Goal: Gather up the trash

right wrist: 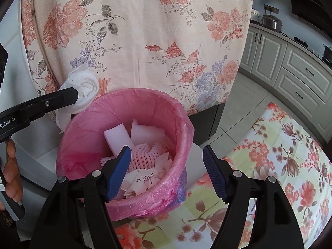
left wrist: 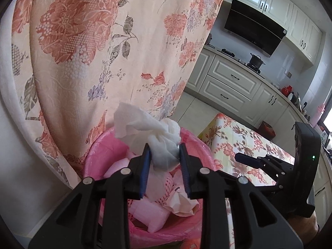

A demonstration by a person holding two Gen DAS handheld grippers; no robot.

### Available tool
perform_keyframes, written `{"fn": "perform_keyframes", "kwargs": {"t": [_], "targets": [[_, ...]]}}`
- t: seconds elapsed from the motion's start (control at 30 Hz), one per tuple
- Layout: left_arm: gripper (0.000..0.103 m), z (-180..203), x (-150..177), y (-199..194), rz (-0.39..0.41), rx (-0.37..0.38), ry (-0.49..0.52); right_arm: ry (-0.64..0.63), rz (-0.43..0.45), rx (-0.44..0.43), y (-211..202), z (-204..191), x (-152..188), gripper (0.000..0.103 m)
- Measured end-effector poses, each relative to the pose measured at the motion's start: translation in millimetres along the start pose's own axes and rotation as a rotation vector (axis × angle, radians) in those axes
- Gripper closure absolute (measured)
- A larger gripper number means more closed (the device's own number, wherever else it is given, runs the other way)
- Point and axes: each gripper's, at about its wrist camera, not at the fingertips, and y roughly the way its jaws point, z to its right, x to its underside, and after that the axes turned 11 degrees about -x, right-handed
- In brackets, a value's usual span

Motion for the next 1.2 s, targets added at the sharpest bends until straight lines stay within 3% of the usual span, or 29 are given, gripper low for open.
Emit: {"fn": "perform_keyframes", "kwargs": {"t": [0.07,0.57,0.77,1.2], "targets": [[0.056,2,-1,2,-0.004,0.000,-0.006,0.006,0.002,0.001,-2,3,1,0.033],[0.019,1,19,-16,-0.046,-0.063,0.009,0.044,0.028,-0.013,-16,6,12,0.024],[0.008,-3,36,-23,-0.083,-0.106,0.018,0.071,0.042,-0.016,-25,10,21,0.021],[0.005,-9,62,-40,-0.125,-0.175,-0.010,0.069,0.072,-0.053,-40,-2,37,0.018]]}}
